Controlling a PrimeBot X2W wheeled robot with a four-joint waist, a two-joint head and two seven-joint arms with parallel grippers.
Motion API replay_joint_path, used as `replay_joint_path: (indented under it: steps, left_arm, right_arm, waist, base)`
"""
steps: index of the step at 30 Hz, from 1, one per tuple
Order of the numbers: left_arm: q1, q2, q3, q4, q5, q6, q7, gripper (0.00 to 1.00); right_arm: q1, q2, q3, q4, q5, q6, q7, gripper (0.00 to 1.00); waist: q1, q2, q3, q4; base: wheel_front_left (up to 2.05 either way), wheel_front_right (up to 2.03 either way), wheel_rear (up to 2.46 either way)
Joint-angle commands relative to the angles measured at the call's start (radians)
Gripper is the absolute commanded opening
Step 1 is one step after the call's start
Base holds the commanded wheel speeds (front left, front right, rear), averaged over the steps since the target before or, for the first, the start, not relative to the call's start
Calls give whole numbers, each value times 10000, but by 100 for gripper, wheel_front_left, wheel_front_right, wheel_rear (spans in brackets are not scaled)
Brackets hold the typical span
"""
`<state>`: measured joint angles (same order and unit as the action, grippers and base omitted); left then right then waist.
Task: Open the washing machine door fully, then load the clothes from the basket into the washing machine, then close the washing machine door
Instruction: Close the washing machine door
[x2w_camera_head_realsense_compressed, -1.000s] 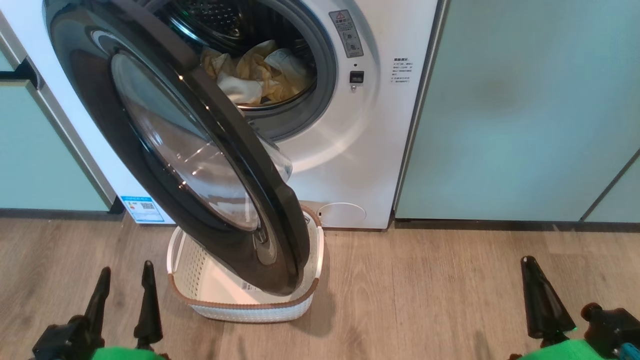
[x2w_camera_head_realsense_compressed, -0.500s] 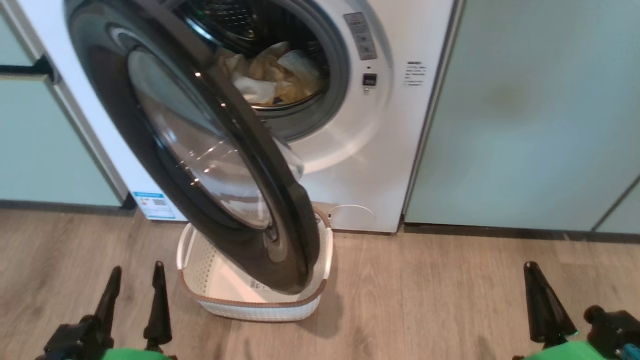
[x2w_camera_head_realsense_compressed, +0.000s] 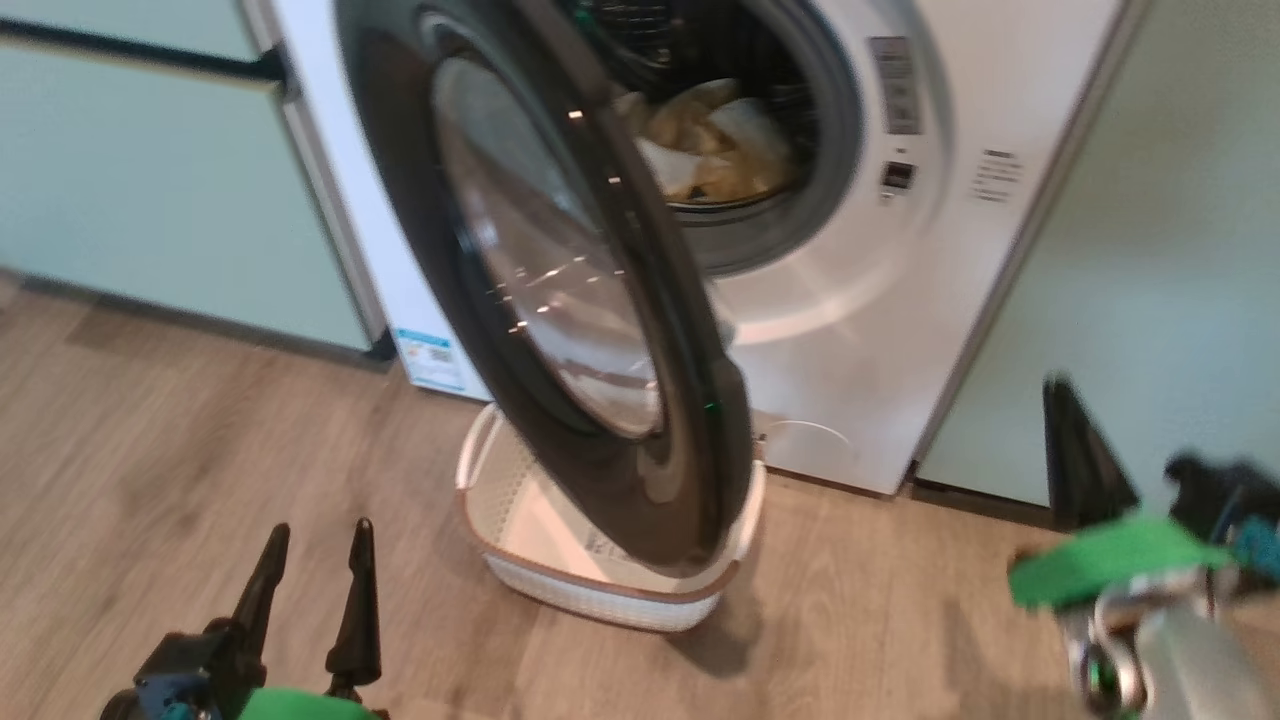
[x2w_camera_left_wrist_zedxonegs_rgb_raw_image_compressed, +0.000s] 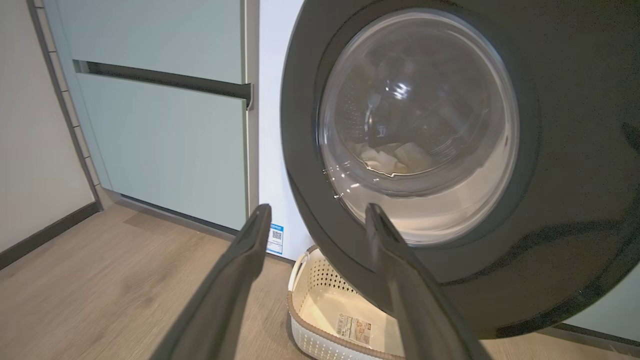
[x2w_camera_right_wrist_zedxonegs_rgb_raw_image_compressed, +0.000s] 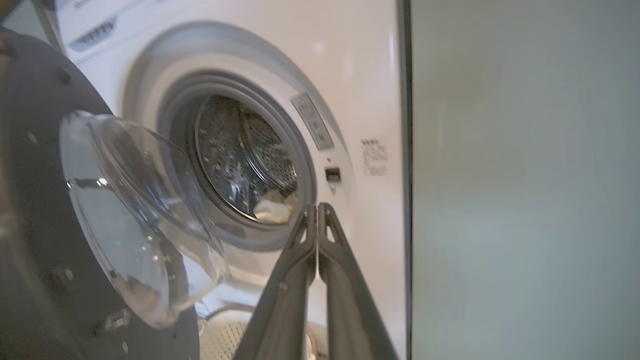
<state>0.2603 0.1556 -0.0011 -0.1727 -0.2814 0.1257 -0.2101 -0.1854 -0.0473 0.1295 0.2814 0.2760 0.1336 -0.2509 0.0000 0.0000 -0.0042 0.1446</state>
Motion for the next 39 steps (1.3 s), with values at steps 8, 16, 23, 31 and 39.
replay_joint_path:
  steps: [8,16,23,31,39]
  left_arm:
    - [-854,163,168,-215,198,-45,-58,100]
    - [-934,217,112,-239,219,-9,-65,100]
    - [-868,295,169,-359,208,65,-56,100]
    - [-837,263,141,-380,177,134,-113,100]
    - [-895,286,145,-326,207,219,-171,100]
  right_arm:
    - [-2742,-30,883,-1306,313,-29,-106,0]
    - [-3627,-30,2479,-3261,814,-29,-107,0]
    - [-3247,-30,5086,-3265,946,-29,-71,0]
    - [-2195,-30,6662,-2715,1096,-29,500,0]
    - [-1866,-59,6932,-1224,1280,-29,774,0]
  waist:
    - [0,0,23,837]
    - [0,0,-51,980]
    - [0,0,-53,864]
    - [0,0,-12,735]
    - [0,0,87,673]
  base:
    - [0,0,0]
    - [0,0,0]
    - [0,0,0]
    - [0,0,0]
    - [0,0,0]
